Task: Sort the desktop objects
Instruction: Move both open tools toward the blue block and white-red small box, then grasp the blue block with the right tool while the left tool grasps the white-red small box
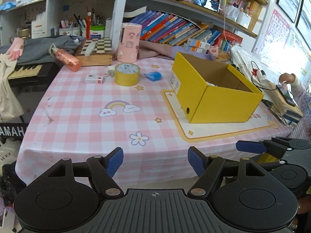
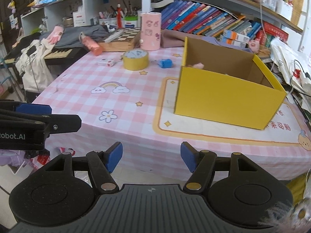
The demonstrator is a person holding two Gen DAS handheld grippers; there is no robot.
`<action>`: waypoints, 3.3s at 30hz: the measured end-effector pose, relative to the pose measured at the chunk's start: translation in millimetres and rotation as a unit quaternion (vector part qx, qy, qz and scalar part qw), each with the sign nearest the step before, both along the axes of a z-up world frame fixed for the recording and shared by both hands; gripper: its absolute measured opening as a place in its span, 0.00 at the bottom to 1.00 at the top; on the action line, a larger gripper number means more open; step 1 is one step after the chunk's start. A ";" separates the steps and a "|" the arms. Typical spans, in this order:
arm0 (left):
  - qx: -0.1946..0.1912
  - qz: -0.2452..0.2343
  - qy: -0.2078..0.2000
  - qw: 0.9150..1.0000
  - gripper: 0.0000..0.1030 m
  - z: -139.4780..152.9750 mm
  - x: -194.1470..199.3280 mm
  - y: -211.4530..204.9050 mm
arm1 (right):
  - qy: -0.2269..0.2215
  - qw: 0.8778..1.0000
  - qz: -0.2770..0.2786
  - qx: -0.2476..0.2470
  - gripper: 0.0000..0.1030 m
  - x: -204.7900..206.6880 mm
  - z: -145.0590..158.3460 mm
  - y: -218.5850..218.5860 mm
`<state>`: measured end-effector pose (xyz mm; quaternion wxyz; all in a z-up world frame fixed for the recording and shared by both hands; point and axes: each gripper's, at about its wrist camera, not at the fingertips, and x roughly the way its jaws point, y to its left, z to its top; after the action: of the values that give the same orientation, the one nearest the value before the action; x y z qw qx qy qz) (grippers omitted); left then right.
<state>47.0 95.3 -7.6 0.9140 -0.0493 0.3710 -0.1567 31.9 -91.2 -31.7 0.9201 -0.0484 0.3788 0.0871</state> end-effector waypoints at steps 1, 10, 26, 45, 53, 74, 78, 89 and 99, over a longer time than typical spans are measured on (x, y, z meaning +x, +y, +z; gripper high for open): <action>-0.001 0.004 0.000 1.000 0.73 -0.2 0.2 2.4 | 0.000 1.000 0.004 -0.001 0.62 1.0 -0.2 2.4; -0.004 0.025 -0.005 1.000 0.73 1.3 3.4 19.1 | -0.004 1.000 0.023 -0.007 0.62 11.6 1.5 16.9; -0.009 0.066 -0.003 0.998 0.73 0.5 15.4 42.4 | 0.000 0.998 0.064 -0.018 0.63 29.9 0.8 41.4; 0.007 0.091 -0.001 0.996 0.74 0.8 76.6 46.5 | 0.019 0.994 0.106 -0.012 0.63 88.1 -11.7 56.8; 0.028 0.097 -0.011 0.995 0.73 6.5 122.5 45.4 | 0.000 0.995 0.100 -0.019 0.63 128.2 -12.2 55.7; 0.060 0.113 -0.002 0.992 0.74 7.5 210.4 42.9 | -0.018 0.998 -0.048 0.032 0.65 272.4 -33.7 47.7; 0.057 0.112 0.007 0.992 0.73 1.6 218.4 41.6 | -0.007 0.998 -0.045 0.038 0.62 280.4 -38.1 37.0; 0.044 0.108 0.016 0.993 0.73 -7.9 234.5 33.9 | 0.006 0.996 -0.083 -0.020 0.59 276.6 -42.4 -4.4; 0.052 0.105 0.023 0.993 0.73 -21.8 252.4 29.1 | 0.009 0.998 -0.051 -0.024 0.75 294.8 -47.0 -3.8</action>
<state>299.4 124.4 -29.4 0.9178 -0.0437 0.3928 -0.0389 326.7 -95.1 -78.7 0.9186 -0.0505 0.3908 0.0308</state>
